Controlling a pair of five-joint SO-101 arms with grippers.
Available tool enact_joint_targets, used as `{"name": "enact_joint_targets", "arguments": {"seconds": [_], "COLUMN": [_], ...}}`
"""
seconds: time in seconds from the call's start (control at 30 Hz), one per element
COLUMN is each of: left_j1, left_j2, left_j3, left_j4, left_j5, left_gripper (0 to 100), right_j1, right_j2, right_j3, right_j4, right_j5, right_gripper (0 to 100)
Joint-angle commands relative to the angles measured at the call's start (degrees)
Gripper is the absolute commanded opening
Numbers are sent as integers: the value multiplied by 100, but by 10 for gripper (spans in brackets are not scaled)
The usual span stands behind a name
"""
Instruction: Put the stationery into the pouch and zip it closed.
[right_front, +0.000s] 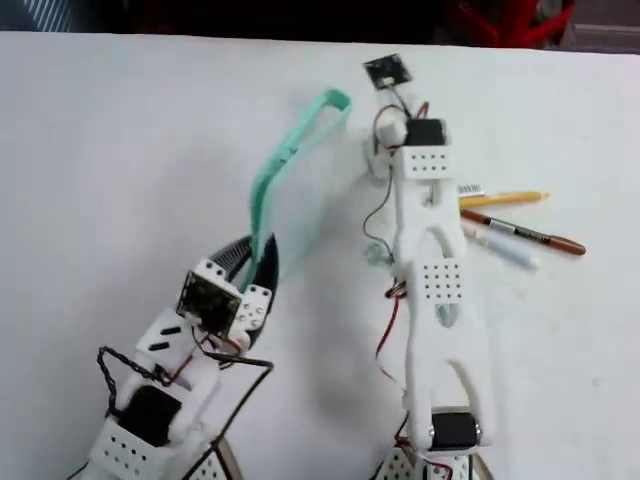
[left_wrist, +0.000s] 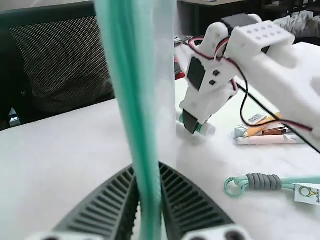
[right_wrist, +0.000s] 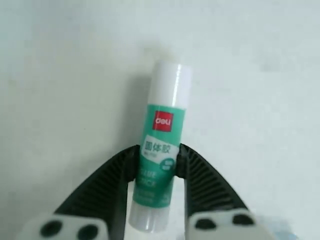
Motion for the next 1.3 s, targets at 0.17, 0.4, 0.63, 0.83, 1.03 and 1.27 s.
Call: {"name": "enact_joint_targets", "arguments": {"seconds": [0.17,0.4,0.63,0.83,1.03,1.27], "left_j1": [57,101,101,251,1182,1393], "left_j2": [-22,-22,-22,-22,-22,-22], "left_j3": [-44,88,158,220,176,176], "left_j4": [70,70,79,79,642,721], "left_j5": [-53,-53,-53,-62,-967,-1160], "left_gripper": [28,28,28,28,28,28], "right_j1": [567,998,875,-154,-1015,-382], "right_j2": [-2105,-4101,-7196,-9754,-10325,-10105], "right_j3": [-105,1187,4721,7130,7095,6760], "right_j4": [945,954,927,857,831,875], "right_j5": [967,1960,3508,5064,5380,5424], "right_gripper": [18,17,18,18,18,18]}}
